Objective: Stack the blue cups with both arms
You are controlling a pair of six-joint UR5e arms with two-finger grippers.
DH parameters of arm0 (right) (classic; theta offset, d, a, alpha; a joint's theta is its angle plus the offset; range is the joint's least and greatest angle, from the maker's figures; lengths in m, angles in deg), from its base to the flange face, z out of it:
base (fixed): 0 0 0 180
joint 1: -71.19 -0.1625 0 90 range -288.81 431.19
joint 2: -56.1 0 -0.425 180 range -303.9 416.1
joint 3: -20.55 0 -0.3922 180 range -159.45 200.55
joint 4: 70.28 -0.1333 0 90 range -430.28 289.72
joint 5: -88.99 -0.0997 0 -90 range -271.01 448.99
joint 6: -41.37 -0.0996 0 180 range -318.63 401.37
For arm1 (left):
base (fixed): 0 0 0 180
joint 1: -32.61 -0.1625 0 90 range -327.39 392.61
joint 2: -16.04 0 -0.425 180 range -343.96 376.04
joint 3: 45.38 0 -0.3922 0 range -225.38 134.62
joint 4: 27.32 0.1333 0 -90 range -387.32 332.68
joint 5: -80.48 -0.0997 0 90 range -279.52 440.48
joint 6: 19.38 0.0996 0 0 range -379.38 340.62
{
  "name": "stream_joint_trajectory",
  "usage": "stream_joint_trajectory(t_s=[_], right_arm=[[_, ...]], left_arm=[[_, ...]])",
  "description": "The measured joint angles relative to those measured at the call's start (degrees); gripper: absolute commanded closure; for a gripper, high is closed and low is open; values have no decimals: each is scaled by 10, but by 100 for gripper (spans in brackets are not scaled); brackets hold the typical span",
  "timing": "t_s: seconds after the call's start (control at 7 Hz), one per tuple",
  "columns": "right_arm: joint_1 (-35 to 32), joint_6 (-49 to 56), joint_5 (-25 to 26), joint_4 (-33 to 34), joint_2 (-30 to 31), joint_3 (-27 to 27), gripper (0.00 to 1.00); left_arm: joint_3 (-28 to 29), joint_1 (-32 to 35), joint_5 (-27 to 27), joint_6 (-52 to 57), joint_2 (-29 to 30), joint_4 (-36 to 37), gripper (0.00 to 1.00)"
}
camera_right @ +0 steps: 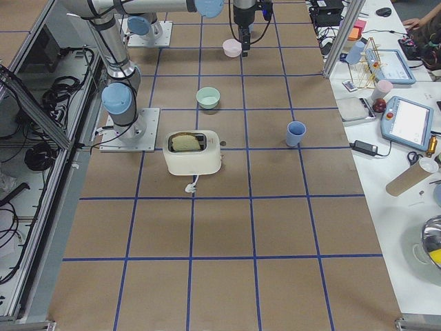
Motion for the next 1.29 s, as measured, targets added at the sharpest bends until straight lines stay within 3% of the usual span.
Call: stream_joint_trajectory(t_s=[0.86,1.29], right_arm=[[0,-1,0,0,1,0,0],[0,-2,0,0,0,1,0]], left_arm=[[0,-1,-2,0,6,-3,0],[-2,-11,-7,10,105,63,0]])
